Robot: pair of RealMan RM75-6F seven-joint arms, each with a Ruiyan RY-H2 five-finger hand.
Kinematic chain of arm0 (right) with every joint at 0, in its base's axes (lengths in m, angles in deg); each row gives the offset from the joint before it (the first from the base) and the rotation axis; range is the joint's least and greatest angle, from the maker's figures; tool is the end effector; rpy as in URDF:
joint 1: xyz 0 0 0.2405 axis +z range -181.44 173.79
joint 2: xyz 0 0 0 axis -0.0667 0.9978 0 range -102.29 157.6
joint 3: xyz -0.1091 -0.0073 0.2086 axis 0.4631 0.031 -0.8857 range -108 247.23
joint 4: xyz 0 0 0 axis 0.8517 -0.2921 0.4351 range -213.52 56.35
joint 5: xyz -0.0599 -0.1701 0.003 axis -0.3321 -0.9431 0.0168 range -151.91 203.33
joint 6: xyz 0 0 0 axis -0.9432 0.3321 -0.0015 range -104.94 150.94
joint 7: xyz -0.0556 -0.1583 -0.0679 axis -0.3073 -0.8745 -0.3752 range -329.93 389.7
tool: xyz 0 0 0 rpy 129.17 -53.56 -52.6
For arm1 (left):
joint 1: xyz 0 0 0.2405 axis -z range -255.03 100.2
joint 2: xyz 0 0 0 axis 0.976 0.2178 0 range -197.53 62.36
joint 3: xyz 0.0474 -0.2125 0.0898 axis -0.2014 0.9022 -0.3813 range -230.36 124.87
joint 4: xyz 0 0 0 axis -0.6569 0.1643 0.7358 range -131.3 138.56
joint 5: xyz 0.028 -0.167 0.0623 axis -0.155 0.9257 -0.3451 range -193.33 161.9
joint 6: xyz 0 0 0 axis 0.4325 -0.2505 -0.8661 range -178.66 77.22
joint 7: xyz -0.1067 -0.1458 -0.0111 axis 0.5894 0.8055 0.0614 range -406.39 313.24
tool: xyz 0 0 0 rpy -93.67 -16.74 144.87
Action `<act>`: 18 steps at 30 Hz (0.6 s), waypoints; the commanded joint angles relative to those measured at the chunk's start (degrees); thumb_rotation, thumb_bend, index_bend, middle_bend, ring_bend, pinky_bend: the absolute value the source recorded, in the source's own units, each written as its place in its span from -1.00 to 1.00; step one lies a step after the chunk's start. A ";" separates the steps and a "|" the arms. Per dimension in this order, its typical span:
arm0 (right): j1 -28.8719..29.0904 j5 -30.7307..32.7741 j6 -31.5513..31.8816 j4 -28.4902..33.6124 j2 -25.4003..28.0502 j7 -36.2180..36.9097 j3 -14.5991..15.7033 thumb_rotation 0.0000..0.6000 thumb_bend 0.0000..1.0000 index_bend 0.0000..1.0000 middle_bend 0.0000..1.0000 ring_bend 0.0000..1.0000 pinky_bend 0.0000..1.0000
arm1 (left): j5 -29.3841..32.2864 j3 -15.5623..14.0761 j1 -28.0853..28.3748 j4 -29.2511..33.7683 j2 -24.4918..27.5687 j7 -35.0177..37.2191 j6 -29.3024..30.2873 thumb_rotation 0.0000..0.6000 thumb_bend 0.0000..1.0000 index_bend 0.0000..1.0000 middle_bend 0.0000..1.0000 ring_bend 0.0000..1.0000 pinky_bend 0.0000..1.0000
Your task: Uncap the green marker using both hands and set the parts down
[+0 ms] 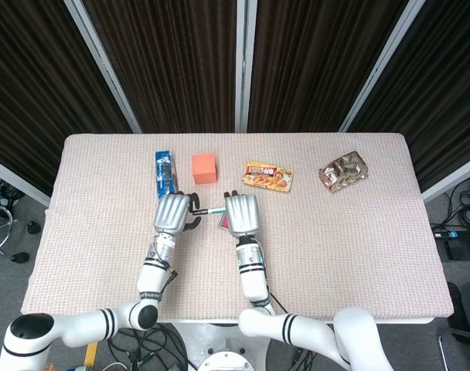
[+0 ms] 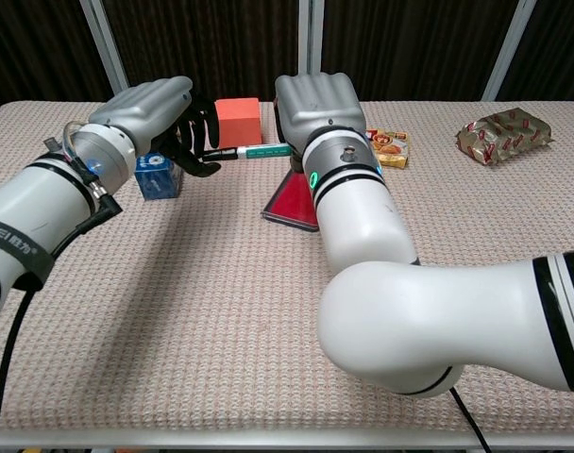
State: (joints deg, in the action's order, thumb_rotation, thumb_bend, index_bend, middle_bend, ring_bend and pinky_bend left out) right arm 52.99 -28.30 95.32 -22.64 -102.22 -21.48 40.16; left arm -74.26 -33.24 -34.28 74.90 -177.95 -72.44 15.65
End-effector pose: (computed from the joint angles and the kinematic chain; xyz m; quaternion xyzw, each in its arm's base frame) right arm -0.0128 -0.3657 -0.0885 0.6578 -0.3230 0.3701 0.5709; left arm -0.0945 0.3682 -0.0411 -0.6326 -0.4226 -0.4361 0.4807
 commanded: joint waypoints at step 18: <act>-0.41 -0.28 -0.22 0.17 0.57 0.87 0.25 1.00 -0.39 0.34 0.24 0.34 0.66 | -2.20 -0.04 0.39 -2.03 -0.58 2.31 0.96 1.00 -0.30 0.30 0.37 0.21 0.20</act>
State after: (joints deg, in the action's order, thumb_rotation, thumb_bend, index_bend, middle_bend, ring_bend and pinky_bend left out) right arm 52.62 -28.58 95.08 -22.50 -101.69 -20.63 40.38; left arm -76.38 -33.24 -33.87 72.90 -178.56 -70.22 16.57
